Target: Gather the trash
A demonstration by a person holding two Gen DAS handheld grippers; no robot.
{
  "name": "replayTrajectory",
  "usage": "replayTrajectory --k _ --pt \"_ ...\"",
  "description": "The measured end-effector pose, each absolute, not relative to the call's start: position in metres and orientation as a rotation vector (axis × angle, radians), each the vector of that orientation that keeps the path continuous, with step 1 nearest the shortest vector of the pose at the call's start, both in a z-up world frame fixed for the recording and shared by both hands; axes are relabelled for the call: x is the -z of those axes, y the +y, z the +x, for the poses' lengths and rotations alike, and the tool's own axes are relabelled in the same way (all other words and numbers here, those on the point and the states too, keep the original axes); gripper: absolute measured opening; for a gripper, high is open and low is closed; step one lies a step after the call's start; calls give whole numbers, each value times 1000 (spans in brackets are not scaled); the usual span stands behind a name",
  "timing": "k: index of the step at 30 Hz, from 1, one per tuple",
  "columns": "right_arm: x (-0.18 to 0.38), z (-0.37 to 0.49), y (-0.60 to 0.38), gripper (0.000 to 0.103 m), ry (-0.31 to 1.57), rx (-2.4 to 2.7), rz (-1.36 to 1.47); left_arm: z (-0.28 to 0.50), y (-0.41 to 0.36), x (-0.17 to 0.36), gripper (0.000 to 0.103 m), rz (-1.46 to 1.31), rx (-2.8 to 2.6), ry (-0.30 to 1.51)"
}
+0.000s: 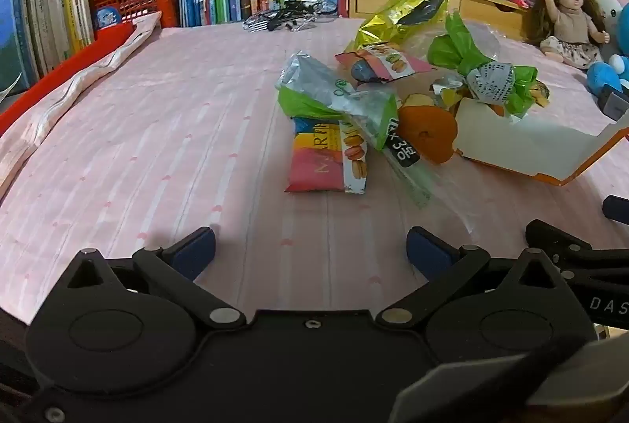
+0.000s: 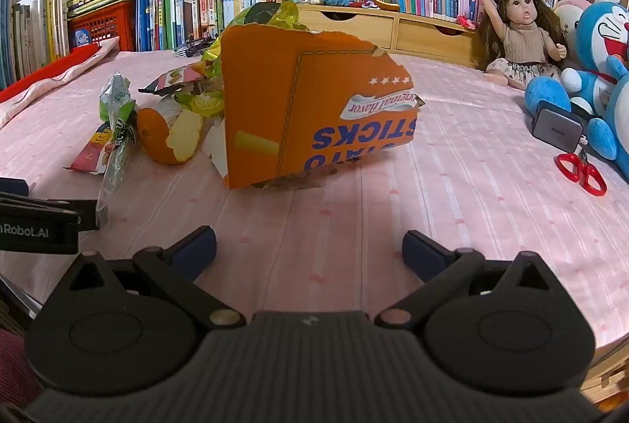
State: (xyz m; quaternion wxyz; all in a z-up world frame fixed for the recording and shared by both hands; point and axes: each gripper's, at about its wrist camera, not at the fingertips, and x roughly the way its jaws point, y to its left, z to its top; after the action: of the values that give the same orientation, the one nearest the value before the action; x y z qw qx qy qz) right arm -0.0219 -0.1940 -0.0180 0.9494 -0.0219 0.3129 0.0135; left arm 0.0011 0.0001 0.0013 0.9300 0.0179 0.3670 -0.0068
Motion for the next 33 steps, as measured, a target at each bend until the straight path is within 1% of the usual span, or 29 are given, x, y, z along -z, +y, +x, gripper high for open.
replayTrajectory --k 5,6,33 --pt "18 -22 -194 103 635 -28 -45 2 6 -4 103 19 12 762" --pt "18 -22 -194 103 636 -28 -45 7 3 0 103 23 6 789" --pt "18 -21 -194 103 640 -28 -45 4 2 -1 103 30 8 784"
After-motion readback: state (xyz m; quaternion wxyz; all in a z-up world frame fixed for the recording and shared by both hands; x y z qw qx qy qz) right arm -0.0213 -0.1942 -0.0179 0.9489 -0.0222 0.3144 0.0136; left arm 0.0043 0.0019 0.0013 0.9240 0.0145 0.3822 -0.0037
